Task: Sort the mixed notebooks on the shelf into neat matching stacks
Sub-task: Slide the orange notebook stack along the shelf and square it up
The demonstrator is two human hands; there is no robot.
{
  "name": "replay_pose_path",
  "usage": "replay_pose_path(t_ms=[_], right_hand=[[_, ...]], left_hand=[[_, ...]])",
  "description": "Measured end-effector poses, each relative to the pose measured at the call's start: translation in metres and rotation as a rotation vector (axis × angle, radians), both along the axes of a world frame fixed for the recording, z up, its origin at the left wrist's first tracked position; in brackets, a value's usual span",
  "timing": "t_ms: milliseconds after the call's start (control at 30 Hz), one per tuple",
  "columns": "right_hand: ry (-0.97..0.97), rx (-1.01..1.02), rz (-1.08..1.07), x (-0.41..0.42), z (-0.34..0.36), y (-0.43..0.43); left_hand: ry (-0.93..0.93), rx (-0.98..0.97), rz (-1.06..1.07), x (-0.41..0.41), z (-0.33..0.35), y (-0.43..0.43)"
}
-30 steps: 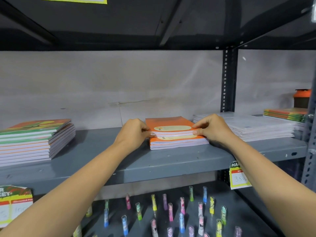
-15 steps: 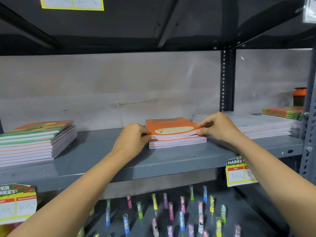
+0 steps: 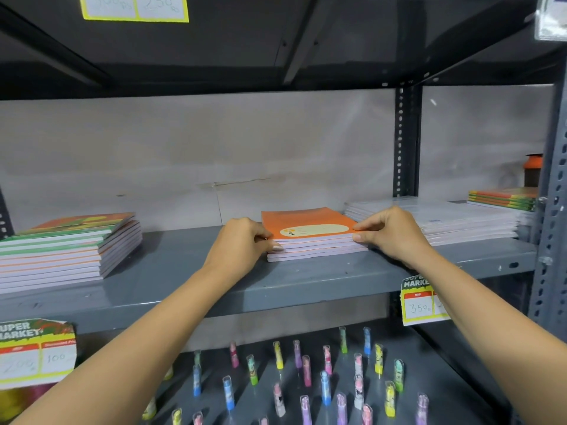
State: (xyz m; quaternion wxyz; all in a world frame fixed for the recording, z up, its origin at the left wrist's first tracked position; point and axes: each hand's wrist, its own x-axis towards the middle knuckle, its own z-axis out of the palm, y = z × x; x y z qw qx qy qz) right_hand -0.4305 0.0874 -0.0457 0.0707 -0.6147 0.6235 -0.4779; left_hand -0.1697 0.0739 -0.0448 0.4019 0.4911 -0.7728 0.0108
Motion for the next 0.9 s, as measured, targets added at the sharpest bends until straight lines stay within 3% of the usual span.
replay_pose_path(t_ms=[200, 267, 400, 500, 900], right_hand=[[-0.035, 0.029, -0.004, 0.002, -0.002, 0.002], [-0.142, 0.054, 0.061, 0.002, 0.000, 0.003], [-0.453, 0.081, 0.112, 0.007, 0.005, -0.004], [-0.491, 0.201, 0.110, 0.016, 0.006, -0.012], [-0.402, 0.258, -0.041, 0.036, 0.013, -0.021]], left_hand=[[-0.022, 0.026, 0.009, 0.001, -0.002, -0.001], [0.030, 0.070, -0.018, 0.002, 0.000, 0.000], [0.549, 0.451, -0.077, -0.011, 0.015, 0.000], [0.915, 0.762, -0.173, -0.028, 0.019, -0.009], [0.840, 0.773, -0.094, -0.026, 0.017, -0.019]])
